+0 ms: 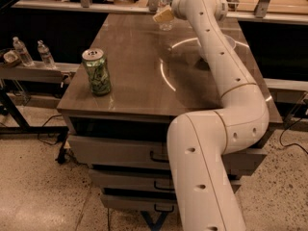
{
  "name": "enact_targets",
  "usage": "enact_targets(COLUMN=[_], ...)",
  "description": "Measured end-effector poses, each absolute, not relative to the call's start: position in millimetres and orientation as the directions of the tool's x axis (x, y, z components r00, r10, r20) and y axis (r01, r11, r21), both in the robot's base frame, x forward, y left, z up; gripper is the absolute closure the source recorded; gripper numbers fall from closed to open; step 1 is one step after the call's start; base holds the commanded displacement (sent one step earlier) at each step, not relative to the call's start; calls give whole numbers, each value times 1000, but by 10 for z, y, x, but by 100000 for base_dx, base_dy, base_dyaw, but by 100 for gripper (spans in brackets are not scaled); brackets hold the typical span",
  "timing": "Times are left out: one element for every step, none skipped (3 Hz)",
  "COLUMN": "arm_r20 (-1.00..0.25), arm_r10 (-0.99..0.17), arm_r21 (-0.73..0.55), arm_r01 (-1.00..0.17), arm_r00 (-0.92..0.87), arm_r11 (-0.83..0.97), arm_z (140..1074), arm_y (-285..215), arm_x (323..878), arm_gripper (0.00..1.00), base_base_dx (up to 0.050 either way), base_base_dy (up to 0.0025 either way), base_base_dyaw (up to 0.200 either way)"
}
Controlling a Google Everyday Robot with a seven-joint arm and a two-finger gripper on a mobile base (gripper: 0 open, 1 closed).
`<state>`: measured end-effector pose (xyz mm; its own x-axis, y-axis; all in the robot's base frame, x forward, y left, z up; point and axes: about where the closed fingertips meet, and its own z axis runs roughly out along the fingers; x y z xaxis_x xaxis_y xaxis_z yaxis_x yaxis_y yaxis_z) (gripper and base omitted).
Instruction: Pick water bottle
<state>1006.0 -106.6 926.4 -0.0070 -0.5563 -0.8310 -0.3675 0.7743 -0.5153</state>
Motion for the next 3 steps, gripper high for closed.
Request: enact_targets(arm_r20=[-827,-838,-826], arm_r10=[-562,-546,-564], arm_r21=[-520,-493,-511], arm_r01=[-375,-417,-414], arm_r00=[-3,-9,-7], arm_r11=[767,764,753], arm_z=[9374,9596,9992], arm_y=[-1022,-998,-1257], arm_x=[10015,9842,9593], arm_gripper=[33,64,95], base_base_dx=[0,0,0], base_base_dy=[0,0,0], base_base_dyaw=[0,0,0])
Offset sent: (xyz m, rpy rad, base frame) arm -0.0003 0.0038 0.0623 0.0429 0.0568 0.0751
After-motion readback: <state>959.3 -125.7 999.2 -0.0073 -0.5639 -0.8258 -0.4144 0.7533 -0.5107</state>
